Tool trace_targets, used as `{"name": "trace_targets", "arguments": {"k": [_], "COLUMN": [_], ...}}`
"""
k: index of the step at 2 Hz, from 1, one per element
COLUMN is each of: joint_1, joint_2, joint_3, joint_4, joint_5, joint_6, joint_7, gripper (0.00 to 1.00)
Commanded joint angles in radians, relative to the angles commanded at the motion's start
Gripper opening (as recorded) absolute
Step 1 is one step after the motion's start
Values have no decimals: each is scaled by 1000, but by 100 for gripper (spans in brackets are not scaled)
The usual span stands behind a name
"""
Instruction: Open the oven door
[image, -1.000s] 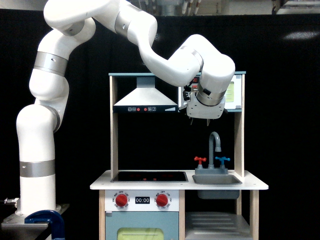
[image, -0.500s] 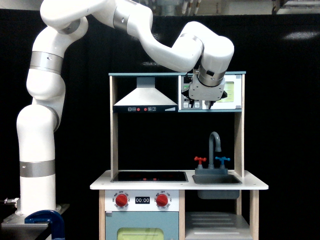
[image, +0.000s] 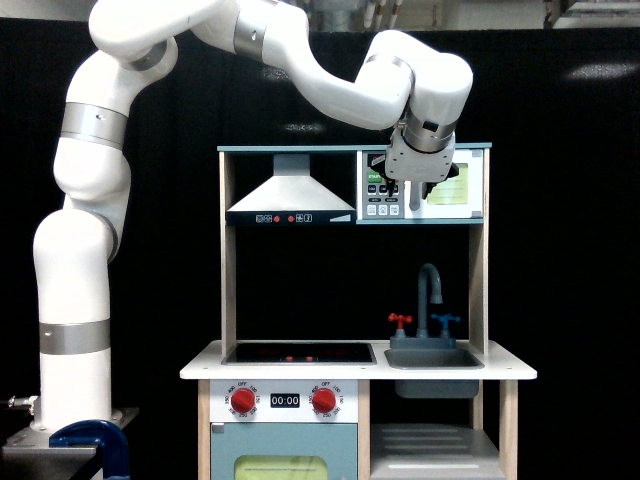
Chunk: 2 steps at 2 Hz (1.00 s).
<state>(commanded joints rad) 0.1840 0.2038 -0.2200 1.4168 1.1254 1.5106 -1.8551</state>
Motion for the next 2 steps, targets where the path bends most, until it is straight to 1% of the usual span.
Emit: {"name": "trace_targets", "arguments": {"k": [1, 2], "joint_1": [4, 6], "joint_2": [40, 57], "joint_3": [59, 102], "joint_4": [64, 86], "joint_5": [12, 15], "joint_6": [-45, -83], "joint_7": [49, 73], "gripper": [100, 100]}}
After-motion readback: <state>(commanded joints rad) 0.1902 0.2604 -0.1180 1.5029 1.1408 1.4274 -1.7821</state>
